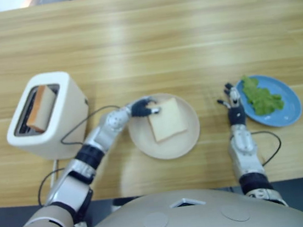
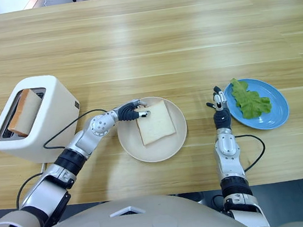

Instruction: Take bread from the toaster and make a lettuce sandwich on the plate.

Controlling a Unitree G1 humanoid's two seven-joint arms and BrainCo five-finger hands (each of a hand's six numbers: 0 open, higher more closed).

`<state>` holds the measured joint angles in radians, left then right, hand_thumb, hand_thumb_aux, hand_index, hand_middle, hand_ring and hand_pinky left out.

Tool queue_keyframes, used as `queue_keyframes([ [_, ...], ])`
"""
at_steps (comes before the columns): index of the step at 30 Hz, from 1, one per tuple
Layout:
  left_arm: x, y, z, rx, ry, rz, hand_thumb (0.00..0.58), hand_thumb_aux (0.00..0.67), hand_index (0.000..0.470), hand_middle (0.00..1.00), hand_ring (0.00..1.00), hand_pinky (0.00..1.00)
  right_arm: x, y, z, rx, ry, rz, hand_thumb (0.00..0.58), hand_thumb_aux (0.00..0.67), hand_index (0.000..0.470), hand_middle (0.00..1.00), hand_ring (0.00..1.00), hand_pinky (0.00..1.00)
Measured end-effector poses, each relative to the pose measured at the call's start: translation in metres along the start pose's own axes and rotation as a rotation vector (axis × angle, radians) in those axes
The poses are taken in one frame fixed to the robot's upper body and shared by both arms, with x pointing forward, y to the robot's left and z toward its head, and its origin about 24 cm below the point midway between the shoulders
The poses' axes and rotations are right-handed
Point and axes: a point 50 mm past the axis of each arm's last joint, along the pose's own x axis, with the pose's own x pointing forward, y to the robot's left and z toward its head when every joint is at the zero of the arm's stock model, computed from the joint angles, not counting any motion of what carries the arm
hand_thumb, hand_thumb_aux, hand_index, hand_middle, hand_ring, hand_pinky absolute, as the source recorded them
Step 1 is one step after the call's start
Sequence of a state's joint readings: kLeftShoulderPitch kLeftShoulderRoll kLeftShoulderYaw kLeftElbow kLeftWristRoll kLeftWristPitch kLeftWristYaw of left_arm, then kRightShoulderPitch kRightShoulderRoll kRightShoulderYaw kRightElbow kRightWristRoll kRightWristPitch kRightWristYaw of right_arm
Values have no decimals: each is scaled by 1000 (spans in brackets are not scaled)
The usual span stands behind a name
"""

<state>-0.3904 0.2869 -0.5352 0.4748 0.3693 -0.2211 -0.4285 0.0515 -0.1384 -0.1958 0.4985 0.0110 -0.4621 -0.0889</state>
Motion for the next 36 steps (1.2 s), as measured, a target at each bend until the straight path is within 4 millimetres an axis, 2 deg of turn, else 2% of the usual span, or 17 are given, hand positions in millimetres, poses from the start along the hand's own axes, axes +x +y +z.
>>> queue_keyframes([
  [4, -1, -4, -2, 38, 16, -25, 580, 670, 460, 1000, 1000, 1000, -1, 0, 0, 0, 0, -1, 0, 0, 0, 0, 0, 0],
  [5, -2, -3, -3, 57, 23, -25, 556, 533, 366, 1000, 1000, 1000, -1, 0, 0, 1, 0, 0, 0, 0, 0, 0, 0, 0],
  [6, -2, -2, -4, 67, 27, -26, 556, 533, 366, 1000, 1000, 1000, -1, 1, 0, 3, 0, 0, 0, 0, 0, 0, 0, 0],
  [7, -3, -1, -5, 85, 33, -22, 0, 0, 0, 0, 0, 0, -1, 1, 1, 3, 0, 0, 0, 0, 0, 0, 0, 0],
  [13, -12, 12, -8, 206, 70, 43, 0, 0, 0, 0, 0, 0, -2, 0, 2, 1, -3, -2, 0, 0, 0, 0, 0, 0],
  [15, -19, 24, -2, 277, 70, 119, 0, 0, 0, 0, 0, 0, -3, -1, 3, 0, -6, -2, 0, 0, 0, 0, 0, 0],
  [18, -36, 47, 17, 418, 48, 259, 0, 0, 0, 0, 0, 0, -6, -3, 6, -11, -19, 2, 0, 0, 0, 0, 0, 0],
  [22, -69, 59, 54, 551, -27, 373, 0, 0, 0, 0, 0, 0, -14, -6, 15, -83, -58, 33, 0, 0, 0, 0, 0, 0],
  [24, -89, 68, 75, 599, -49, 442, 0, 0, 0, 0, 0, 0, -14, 0, 34, -116, -145, 76, 0, 0, 0, 0, 0, 0],
  [25, -92, 70, 78, 604, -51, 453, 0, 0, 0, 0, 0, 0, -14, 1, 38, -121, -161, 80, 0, 0, 0, 0, 0, 0],
  [27, -114, 80, 91, 613, -39, 528, 0, 0, 0, 0, 0, 0, -20, 5, 65, -168, -276, 132, 0, 0, 0, 0, 0, 0],
  [28, -117, 82, 93, 611, -34, 542, 0, 0, 0, 0, 0, 0, -20, 5, 70, -180, -299, 142, 0, 0, 0, 0, 0, 0],
  [30, -126, 83, 92, 571, -14, 558, 0, 0, 0, 0, 0, 0, -23, 0, 98, -264, -401, 165, 0, 0, 0, 0, 0, 0],
  [32, -127, 80, 85, 522, 5, 554, 0, 0, 0, 0, 0, 0, -23, -13, 123, -389, -489, 152, 0, 0, 0, 0, 0, 0],
  [34, -122, 69, 72, 389, 13, 536, 0, 0, 0, 0, 0, 0, -19, -45, 156, -651, -582, 71, 0, 0, 0, 0, 0, 0],
  [36, -116, 58, 56, 245, 21, 511, 0, 0, 0, 0, 0, 0, -11, -71, 175, -843, -610, -26, 0, 0, 0, 0, 0, 0],
])
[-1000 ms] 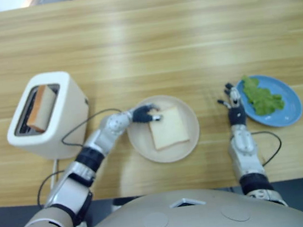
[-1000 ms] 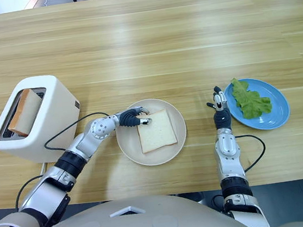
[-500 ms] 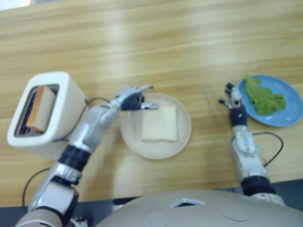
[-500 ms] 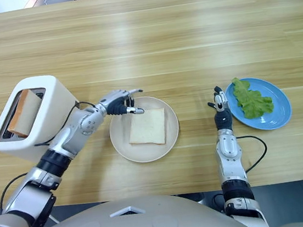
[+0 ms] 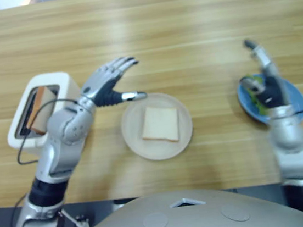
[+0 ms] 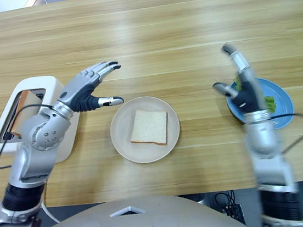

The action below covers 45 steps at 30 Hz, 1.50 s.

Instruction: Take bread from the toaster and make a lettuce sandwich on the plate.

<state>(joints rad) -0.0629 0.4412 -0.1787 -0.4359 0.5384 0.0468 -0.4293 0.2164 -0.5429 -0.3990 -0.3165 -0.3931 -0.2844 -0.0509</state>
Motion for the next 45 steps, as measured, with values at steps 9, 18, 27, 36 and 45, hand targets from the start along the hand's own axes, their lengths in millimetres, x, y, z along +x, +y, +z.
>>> queue_keyframes([
  [9, -11, -54, -36, -263, 165, -42, 0, 0, 0, 0, 0, 0, -20, 47, -93, -315, 221, 312, 0, 0, 0, 0, 0, 0],
  [18, -16, -70, -35, -299, 183, -44, 0, 0, 0, 0, 0, 0, -30, 69, -131, -481, 276, 472, 0, 0, 0, 0, 0, 0],
  [27, -20, -72, -37, -304, 199, -36, 0, 0, 0, 0, 0, 0, -45, 69, -142, -534, 300, 530, 0, 0, 0, 0, 0, 0],
  [36, -23, -75, -37, -313, 209, -38, 0, 0, 0, 0, 0, 0, -54, 69, -149, -508, 361, 555, 452, 355, 244, 278, 278, 278],
  [45, -27, -79, -38, -324, 225, -46, 0, 0, 0, 0, 0, 0, -49, 68, -149, -459, 389, 540, 580, 670, 460, 1000, 1000, 1000],
])
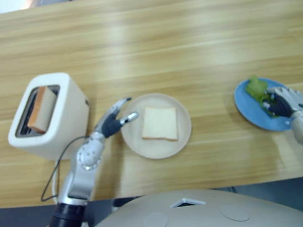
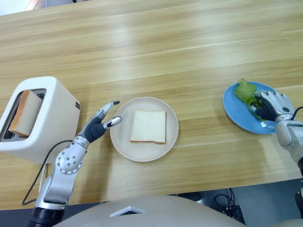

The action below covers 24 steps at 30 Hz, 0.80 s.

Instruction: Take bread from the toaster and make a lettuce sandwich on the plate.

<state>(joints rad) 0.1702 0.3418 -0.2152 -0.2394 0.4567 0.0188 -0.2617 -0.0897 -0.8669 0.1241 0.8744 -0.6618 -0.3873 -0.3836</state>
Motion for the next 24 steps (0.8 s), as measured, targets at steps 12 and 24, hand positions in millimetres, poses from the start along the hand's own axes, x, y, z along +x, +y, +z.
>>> queue_keyframes([
  [12, -2, -1, -1, -7, 6, -1, 0, 0, 0, 0, 0, 0, -4, 1, 4, 38, -14, 2, 580, 670, 460, 1000, 1000, 1000],
  [24, -4, -2, -3, -31, 13, 20, 0, 0, 0, 0, 0, 0, -17, -77, 37, 136, -180, -305, 580, 670, 460, 1000, 1000, 1000],
])
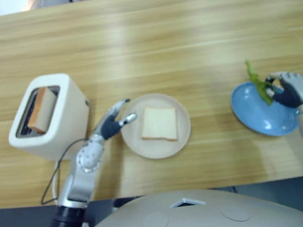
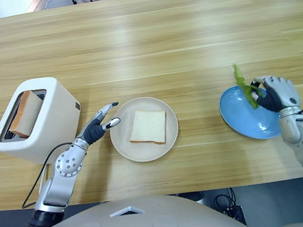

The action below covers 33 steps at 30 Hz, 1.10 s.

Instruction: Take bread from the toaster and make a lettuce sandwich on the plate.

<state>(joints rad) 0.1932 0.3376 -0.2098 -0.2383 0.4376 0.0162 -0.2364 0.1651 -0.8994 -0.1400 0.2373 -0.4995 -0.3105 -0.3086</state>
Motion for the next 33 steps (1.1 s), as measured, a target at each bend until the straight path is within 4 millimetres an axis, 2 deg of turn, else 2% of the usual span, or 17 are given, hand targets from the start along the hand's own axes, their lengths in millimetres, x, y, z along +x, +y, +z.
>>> queue_keyframes([
  [3, 0, 0, -1, -12, 0, 2, 0, 0, 0, 0, 0, 0, 0, -15, 14, 12, -31, -42, 580, 670, 460, 1000, 1000, 1000],
  [8, 0, -1, -2, -25, 1, 11, 0, 0, 0, 0, 0, 0, -5, -19, 35, 60, -68, -49, 580, 670, 460, 1000, 1000, 1000],
  [12, 2, -2, -4, -68, -4, 16, 0, 0, 0, 0, 0, 0, -7, -18, 68, 120, -152, -53, 580, 670, 460, 1000, 1000, 1000],
  [14, 3, 3, -6, -94, -4, 36, 0, 0, 0, 0, 0, 0, -8, -11, 94, 172, -229, -28, 580, 670, 460, 1000, 1000, 1000],
  [15, 4, 8, -8, -115, -2, 60, 0, 0, 0, 0, 0, 0, -9, -2, 114, 212, -290, 3, 580, 670, 460, 1000, 1000, 1000],
  [19, 5, 20, -14, -160, 11, 125, 0, 0, 0, 0, 0, 0, -4, 17, 156, 284, -414, 64, 580, 670, 460, 1000, 1000, 1000],
  [23, 7, 22, -20, -198, 24, 148, 0, 0, 0, 0, 0, 0, 7, 32, 193, 316, -524, 107, 580, 670, 460, 1000, 1000, 1000],
  [28, 9, 24, -25, -232, 33, 176, 0, 0, 0, 0, 0, 0, 29, 36, 220, 318, -594, 105, 580, 670, 460, 1000, 1000, 1000],
  [30, 11, 24, -25, -236, 32, 182, 0, 0, 0, 0, 0, 0, 32, 39, 237, 338, -636, 110, 580, 670, 460, 1000, 1000, 1000],
  [33, 13, 24, -25, -237, 30, 184, 0, 0, 0, 0, 0, 0, 31, 45, 251, 345, -678, 134, 580, 670, 460, 1000, 1000, 1000],
])
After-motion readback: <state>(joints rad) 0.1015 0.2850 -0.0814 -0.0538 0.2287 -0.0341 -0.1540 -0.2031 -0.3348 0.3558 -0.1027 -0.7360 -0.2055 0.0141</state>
